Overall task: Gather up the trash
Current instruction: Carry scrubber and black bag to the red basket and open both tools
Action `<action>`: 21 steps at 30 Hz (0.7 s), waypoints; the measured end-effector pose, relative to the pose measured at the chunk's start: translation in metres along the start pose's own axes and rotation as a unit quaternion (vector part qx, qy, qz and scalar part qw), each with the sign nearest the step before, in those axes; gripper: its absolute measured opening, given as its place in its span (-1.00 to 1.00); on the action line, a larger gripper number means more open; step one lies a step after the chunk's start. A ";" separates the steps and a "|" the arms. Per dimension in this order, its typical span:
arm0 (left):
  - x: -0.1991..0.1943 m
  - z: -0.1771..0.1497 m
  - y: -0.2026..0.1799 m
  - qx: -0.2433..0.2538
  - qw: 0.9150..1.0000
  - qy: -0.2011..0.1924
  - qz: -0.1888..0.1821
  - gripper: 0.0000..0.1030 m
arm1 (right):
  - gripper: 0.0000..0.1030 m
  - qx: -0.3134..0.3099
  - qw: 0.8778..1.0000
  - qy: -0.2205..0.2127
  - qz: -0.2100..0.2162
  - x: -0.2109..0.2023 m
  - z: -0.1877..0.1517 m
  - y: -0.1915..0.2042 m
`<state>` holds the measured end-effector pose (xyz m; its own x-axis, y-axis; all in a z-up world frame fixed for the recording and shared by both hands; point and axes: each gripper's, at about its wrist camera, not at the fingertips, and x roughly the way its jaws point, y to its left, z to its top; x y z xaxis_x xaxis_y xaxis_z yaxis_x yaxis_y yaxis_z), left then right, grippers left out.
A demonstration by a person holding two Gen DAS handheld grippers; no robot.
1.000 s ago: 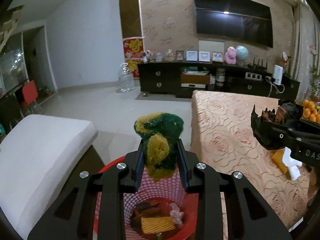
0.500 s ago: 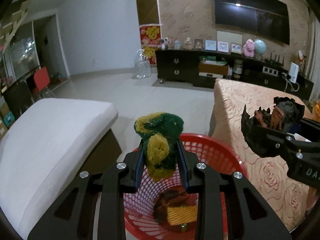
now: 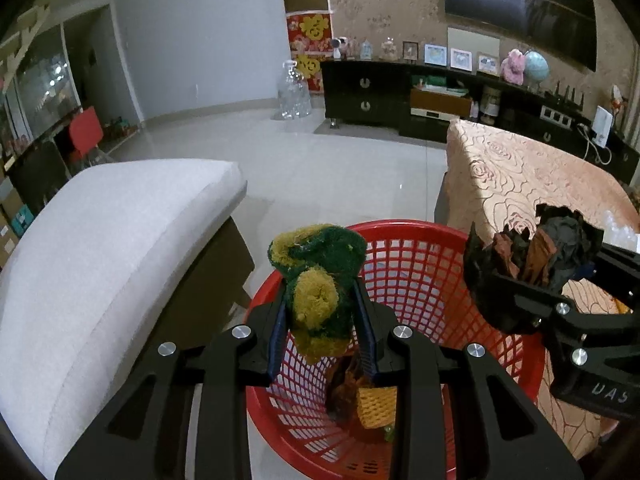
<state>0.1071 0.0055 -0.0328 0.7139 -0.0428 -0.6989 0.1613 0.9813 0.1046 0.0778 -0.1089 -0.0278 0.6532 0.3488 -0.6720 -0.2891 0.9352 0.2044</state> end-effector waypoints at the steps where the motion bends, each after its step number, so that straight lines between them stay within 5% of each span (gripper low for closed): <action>1: 0.001 0.000 0.001 -0.001 1.000 0.002 -0.002 -0.44 | 0.04 0.000 1.000 0.003 0.003 0.002 -0.001 0.000; 6: 0.004 -0.001 0.000 -0.004 1.000 0.014 -0.020 -0.38 | 0.30 0.000 1.000 0.006 0.011 0.004 -0.004 0.003; 9: 0.004 -0.002 0.001 -0.005 1.000 0.014 -0.023 -0.12 | 0.48 0.002 1.000 0.002 0.013 0.001 -0.004 0.003; 21: -0.013 0.006 -0.002 -0.025 0.999 -0.026 -0.034 0.32 | 0.55 0.037 0.999 -0.034 -0.013 -0.039 -0.003 -0.028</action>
<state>0.1021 0.0024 -0.0198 0.7375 -0.1186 -0.6649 0.1775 0.9839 0.0215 0.0587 -0.1489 -0.0097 0.7070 0.3249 -0.6282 -0.2207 0.9452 0.2404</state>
